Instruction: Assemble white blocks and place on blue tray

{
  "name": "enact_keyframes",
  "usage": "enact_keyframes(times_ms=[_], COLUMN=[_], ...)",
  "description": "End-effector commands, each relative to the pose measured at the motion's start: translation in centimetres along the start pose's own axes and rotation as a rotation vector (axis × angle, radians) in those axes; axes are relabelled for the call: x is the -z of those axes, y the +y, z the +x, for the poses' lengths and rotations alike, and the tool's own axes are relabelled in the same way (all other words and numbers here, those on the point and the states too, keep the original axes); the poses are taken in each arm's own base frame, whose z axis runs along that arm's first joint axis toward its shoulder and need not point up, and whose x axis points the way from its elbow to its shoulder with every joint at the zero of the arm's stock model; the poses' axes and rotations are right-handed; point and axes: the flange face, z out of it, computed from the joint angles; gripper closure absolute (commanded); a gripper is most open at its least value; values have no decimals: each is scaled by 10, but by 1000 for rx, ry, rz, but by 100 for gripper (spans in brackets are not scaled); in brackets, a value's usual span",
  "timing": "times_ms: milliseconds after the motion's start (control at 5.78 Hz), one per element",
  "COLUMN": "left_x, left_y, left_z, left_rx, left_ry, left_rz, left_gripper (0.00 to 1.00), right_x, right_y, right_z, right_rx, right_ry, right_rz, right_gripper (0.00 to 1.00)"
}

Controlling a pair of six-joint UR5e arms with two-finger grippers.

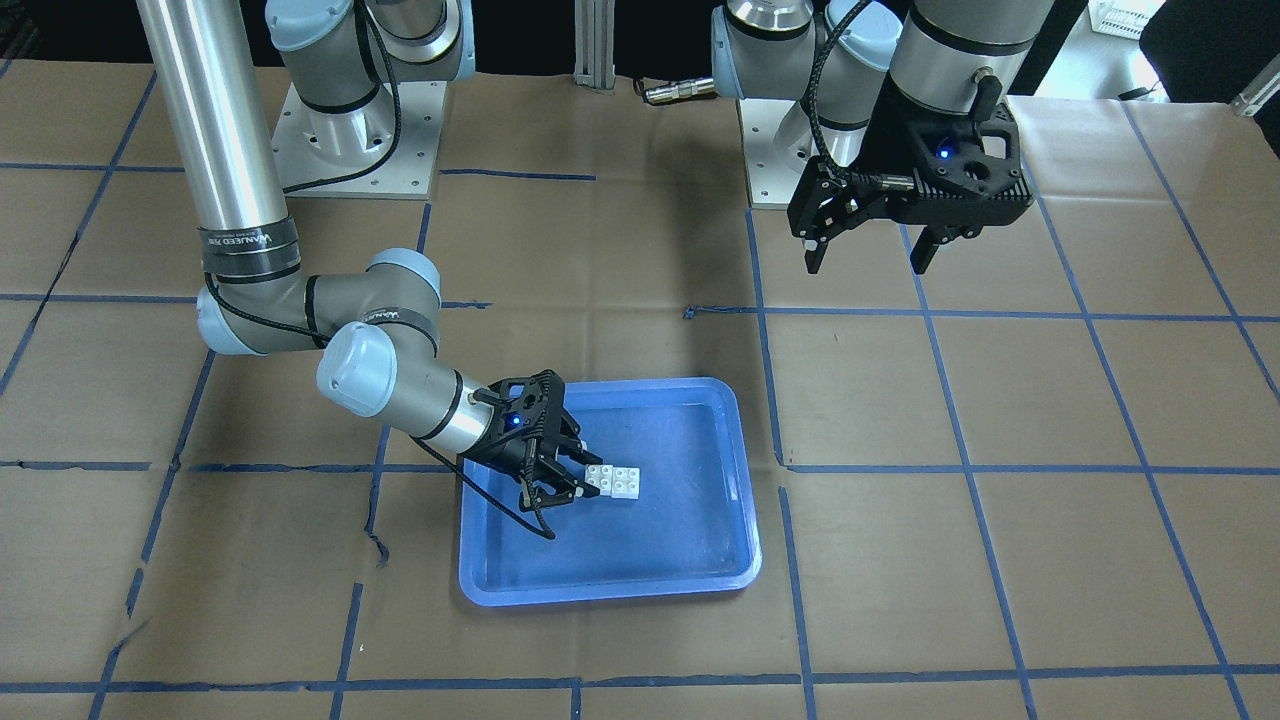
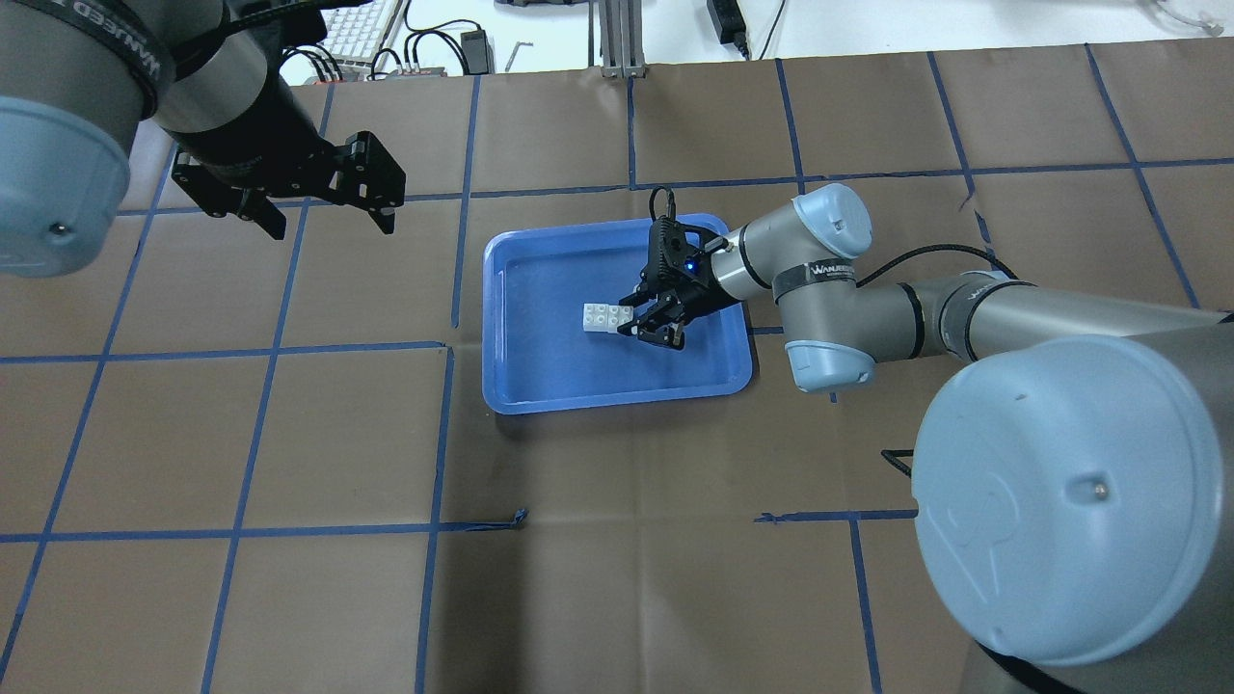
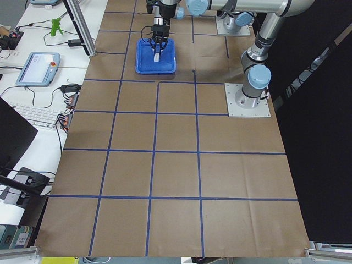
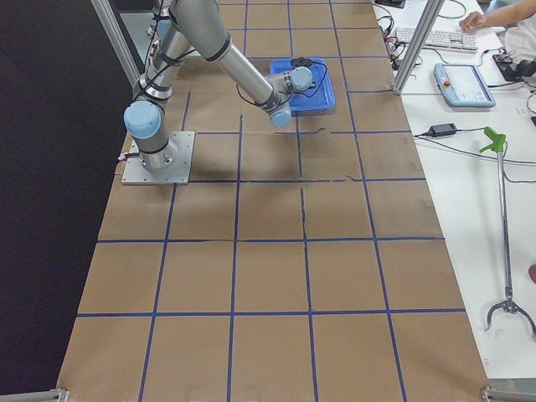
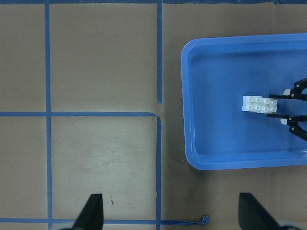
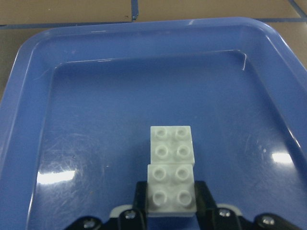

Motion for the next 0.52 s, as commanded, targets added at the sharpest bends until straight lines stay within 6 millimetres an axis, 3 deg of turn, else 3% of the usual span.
enact_keyframes(times_ms=[0,346], left_x=[-1,-1], left_y=[0,0], left_z=[1,0], left_rx=[0,0], left_ry=[-1,-2], left_rz=[-1,-1], left_gripper=[0,0], right_x=[1,-1], right_y=[0,1], right_z=[1,5], right_rx=[1,3], right_ry=[3,6], right_rz=[1,-2], right_gripper=[74,74])
